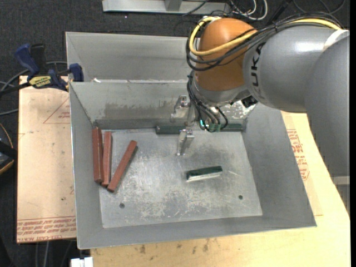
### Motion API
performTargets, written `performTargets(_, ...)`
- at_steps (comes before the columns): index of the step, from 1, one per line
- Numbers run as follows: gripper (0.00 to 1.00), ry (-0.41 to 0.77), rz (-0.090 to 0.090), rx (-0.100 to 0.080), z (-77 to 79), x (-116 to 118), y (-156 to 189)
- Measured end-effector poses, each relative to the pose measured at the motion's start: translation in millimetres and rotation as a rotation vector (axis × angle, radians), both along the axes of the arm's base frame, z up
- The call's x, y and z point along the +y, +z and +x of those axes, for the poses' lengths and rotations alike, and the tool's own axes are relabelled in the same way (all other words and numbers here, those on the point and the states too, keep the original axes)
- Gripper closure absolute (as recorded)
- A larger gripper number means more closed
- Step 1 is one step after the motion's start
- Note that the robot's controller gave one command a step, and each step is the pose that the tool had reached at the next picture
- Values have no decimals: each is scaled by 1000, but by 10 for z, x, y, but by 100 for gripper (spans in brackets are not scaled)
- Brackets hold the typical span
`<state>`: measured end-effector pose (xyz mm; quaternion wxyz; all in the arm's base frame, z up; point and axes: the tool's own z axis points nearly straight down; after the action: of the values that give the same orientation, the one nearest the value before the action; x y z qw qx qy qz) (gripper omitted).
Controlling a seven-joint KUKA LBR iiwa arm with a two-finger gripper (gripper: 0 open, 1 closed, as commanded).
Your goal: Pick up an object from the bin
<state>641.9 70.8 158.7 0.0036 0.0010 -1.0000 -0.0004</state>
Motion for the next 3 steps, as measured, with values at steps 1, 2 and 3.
performTargets(1,0,-1,1,-8,19,-2,47)
performTargets(2,0,-64,2,-12,-306,-466,-320)
performTargets(3,100,0,1,-20,-366,-554,-800)
